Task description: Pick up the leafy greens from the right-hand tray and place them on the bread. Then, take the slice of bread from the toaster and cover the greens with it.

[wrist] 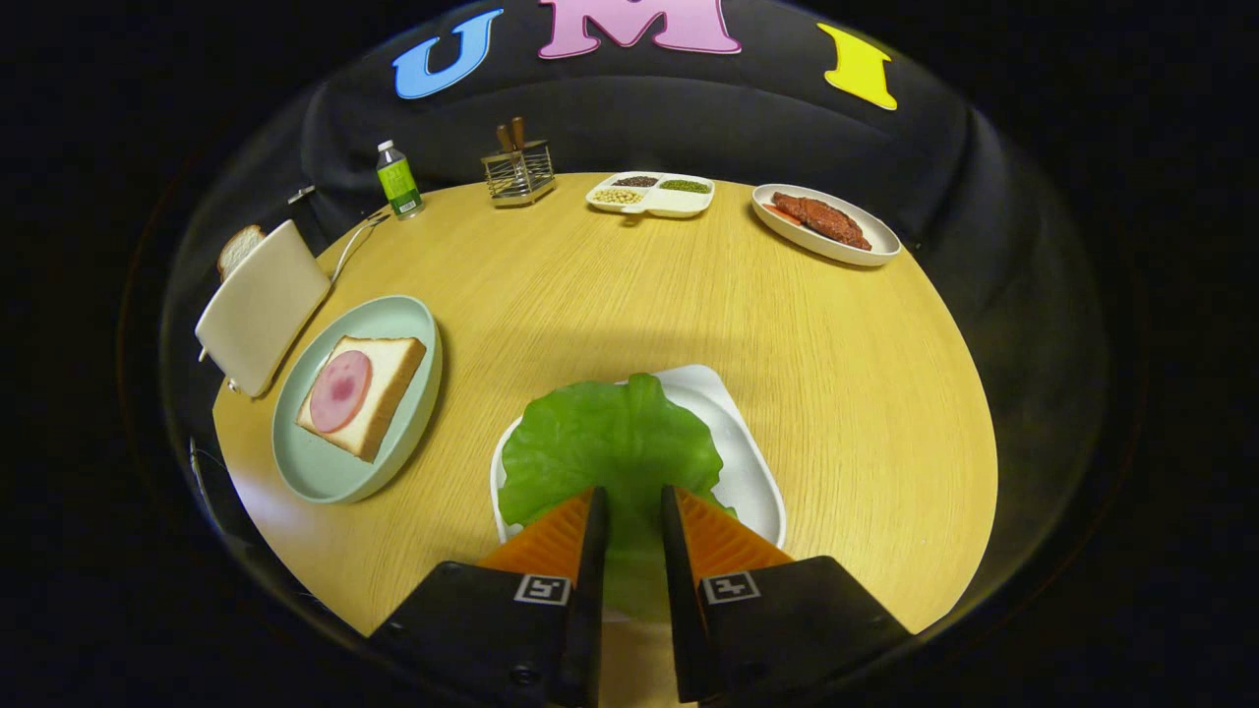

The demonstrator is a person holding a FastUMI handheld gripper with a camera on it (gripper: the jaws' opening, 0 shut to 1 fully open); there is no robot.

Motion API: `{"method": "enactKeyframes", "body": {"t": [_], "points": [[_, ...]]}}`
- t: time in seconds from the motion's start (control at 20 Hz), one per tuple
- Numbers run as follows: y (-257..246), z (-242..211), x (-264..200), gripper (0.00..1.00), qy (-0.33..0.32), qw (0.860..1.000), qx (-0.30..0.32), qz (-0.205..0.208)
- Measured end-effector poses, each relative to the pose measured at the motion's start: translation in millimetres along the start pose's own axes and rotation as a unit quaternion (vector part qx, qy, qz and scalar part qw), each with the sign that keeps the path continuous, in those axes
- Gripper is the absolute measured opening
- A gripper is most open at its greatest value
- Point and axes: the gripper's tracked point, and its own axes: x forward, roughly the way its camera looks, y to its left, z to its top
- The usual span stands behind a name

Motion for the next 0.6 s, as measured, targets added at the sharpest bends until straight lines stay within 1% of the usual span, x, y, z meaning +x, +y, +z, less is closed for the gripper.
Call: {"method": "enactKeyframes", "body": {"t": [0.05,0.1,0.15,0.2,0.3,0.4,0.5,0.6], "points": [[-2,-1,2,0.3,0.0,1.0,0.006,-0.001],[-2,0,3,0.16,-0.001,1.0,0.011,0.001],[-3,1,1,0.16,-0.002,1.0,0.013,0.001],[-2,0,2,0.1,-0.001,1.0,0.013,0.007],[-2,0,-1,0.07,-0.004,1.0,0.018,0.016],[-3,2,0,0.07,-0.004,0.999,0.027,0.018],[1,4,-5,0.07,-0.001,0.999,0.048,0.023],[5,16,-15,0.07,-0.015,0.997,0.072,0.022]]}}
